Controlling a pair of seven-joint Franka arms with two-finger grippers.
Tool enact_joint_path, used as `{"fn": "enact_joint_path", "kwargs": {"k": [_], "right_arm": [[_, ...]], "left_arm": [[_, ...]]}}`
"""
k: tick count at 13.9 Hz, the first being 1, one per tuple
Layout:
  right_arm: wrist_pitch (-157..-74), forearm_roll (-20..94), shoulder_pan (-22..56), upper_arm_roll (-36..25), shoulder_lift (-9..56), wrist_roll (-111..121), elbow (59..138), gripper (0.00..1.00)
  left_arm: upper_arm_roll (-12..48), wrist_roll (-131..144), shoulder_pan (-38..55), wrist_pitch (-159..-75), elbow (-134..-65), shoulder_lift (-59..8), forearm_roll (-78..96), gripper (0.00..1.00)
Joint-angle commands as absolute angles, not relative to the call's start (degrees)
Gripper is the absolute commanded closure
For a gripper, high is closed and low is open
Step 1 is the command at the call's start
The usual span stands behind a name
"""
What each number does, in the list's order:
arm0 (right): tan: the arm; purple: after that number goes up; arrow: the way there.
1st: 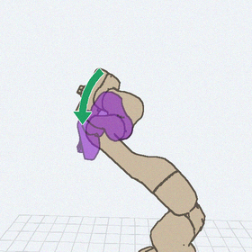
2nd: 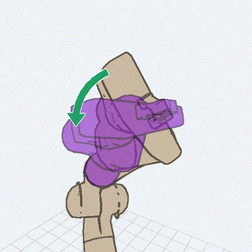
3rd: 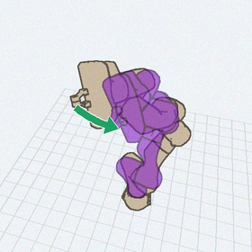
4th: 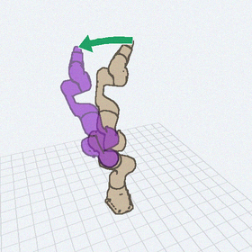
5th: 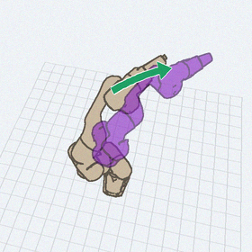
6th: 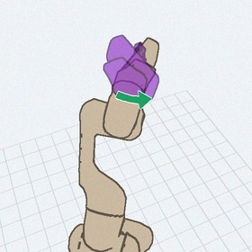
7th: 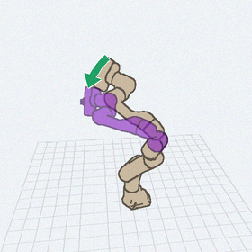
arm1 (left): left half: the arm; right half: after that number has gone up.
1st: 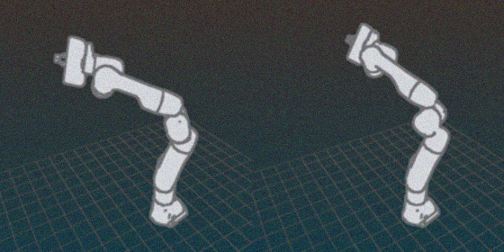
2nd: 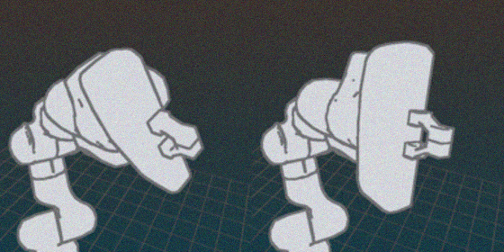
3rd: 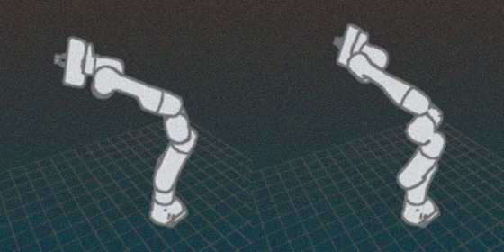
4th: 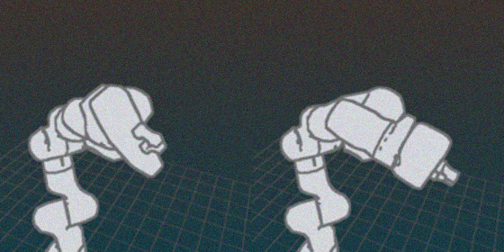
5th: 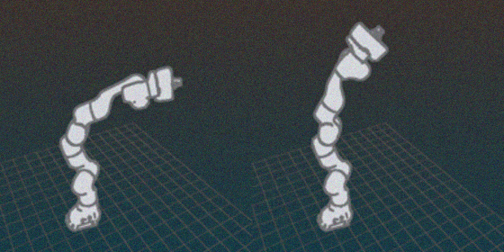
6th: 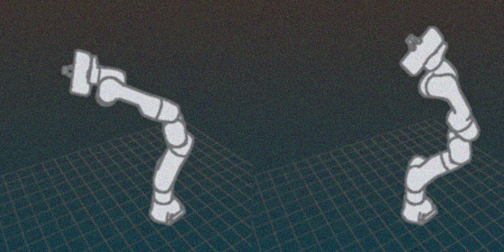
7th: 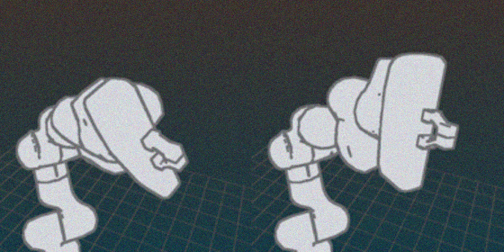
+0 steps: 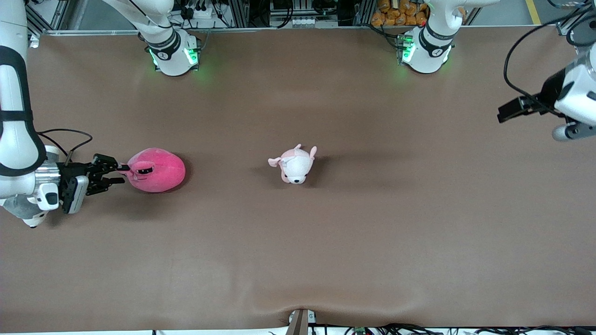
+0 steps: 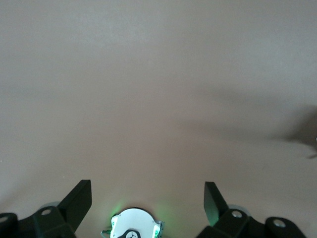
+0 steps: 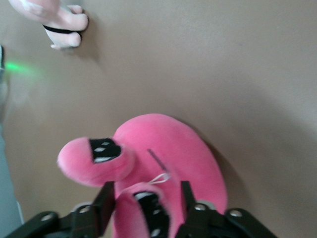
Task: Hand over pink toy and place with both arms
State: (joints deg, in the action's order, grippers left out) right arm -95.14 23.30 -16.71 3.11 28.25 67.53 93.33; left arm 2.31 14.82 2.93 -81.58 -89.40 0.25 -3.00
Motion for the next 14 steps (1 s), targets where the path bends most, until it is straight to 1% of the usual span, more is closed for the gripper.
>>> {"fn": "enact_joint_path", "kwargs": {"k": [1,5,7,9,12,14], "right_arm": [[-94.7,19.8,-15.1,3.7,25.1,61.2,92.1,0.00],[-94.6,14.3,-10.8,3.7,18.9,50.9,92.8,0.00],[-94.7,14.0,-9.3,3.7,15.2,45.2,95.0,0.00],[-94.6,10.4,-7.8,3.8,10.7,39.1,96.8,0.00],[-92.9,5.9,-5.1,4.0,4.9,27.6,96.3,0.00],[-92.7,3.6,-5.0,3.7,1.7,24.2,95.3,0.00]], "left_arm": [[1.8,13.2,3.3,-82.6,-91.0,2.5,-1.3,0.00],[2.3,13.8,3.2,-82.8,-91.1,4.0,-1.2,0.00],[2.3,14.1,3.1,-82.7,-91.6,5.1,-1.1,0.00],[2.3,14.1,3.1,-82.6,-91.4,5.2,-1.1,0.00],[2.3,14.0,3.2,-82.5,-91.5,5.9,-1.1,0.00],[2.4,14.0,3.2,-82.6,-91.6,5.9,-1.1,0.00]]}}
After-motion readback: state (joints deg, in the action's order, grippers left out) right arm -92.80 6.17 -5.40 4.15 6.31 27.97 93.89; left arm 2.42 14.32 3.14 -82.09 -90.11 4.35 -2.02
